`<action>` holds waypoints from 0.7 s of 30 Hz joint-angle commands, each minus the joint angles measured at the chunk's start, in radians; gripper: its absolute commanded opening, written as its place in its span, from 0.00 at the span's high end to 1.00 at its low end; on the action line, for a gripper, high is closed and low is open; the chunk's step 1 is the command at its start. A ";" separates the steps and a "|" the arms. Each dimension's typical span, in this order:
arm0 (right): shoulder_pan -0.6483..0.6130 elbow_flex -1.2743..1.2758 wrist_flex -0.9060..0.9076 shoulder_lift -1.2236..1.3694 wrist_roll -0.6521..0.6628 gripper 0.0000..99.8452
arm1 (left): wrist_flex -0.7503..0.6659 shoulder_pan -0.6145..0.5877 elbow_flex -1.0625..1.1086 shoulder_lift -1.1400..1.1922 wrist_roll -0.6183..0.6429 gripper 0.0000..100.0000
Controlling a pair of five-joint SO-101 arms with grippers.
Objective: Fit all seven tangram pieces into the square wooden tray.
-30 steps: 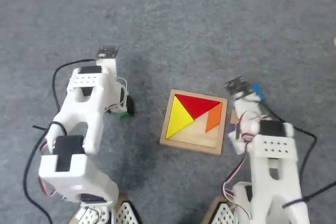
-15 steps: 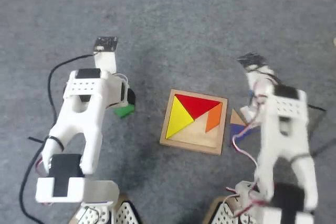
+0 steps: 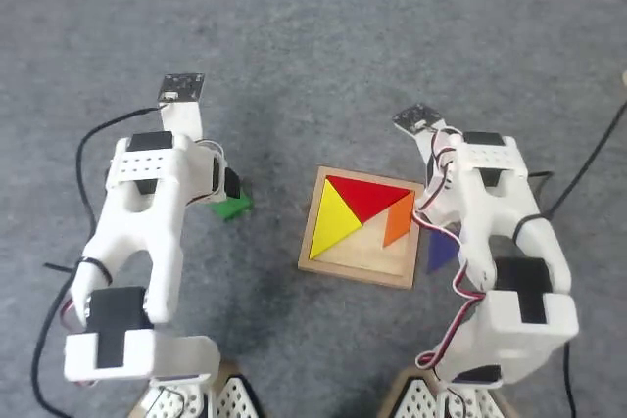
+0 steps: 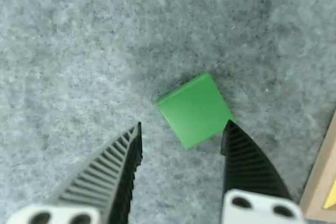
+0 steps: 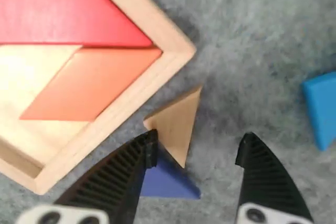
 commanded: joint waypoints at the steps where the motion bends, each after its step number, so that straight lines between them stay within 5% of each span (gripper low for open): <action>1: -0.008 -0.023 -0.042 0.030 0.011 0.74 | -0.015 -0.006 -0.005 -0.055 -0.014 0.76; 16: -0.096 -0.025 -0.033 0.041 0.011 0.74 | -0.015 -0.008 -0.005 -0.055 -0.014 0.76; 21: -0.084 -0.021 -0.033 0.041 0.006 0.93 | -0.014 -0.008 -0.004 -0.055 -0.014 0.76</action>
